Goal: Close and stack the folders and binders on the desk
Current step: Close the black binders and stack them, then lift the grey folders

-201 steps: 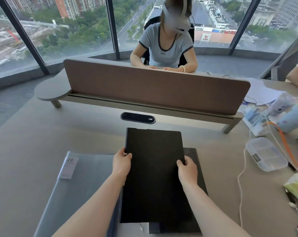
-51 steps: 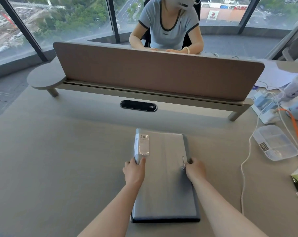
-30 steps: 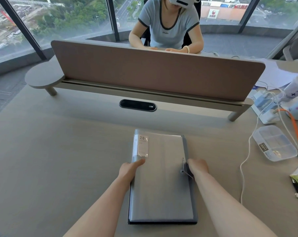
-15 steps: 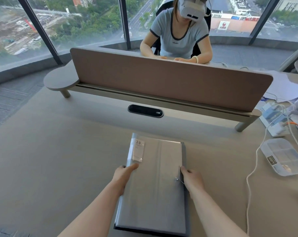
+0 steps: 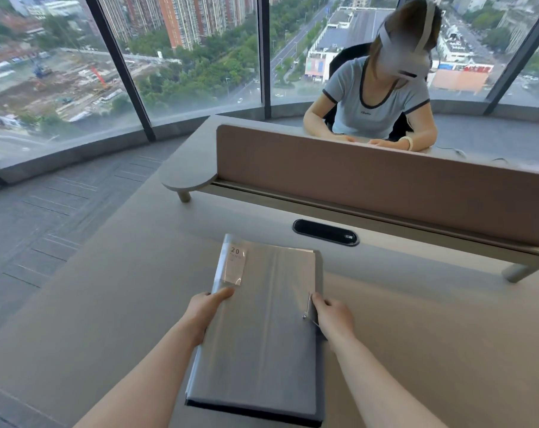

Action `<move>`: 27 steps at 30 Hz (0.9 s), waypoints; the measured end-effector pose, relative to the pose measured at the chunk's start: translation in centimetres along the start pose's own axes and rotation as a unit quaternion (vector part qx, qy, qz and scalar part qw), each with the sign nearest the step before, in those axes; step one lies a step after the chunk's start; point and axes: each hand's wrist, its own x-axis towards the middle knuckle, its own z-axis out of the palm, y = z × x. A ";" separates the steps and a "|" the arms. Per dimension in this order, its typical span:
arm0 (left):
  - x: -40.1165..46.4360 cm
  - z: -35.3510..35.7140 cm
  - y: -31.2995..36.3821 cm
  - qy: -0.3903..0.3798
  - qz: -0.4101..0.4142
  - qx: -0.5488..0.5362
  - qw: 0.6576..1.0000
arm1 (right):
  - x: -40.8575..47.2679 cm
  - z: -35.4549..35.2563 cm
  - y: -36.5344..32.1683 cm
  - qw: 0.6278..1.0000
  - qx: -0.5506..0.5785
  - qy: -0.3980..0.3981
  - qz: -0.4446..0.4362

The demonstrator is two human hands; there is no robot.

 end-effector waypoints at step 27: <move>17.1 -20.9 7.1 -0.005 0.000 0.056 0.998 | 2.6 21.3 -14.8 0.995 -0.092 -0.016 0.020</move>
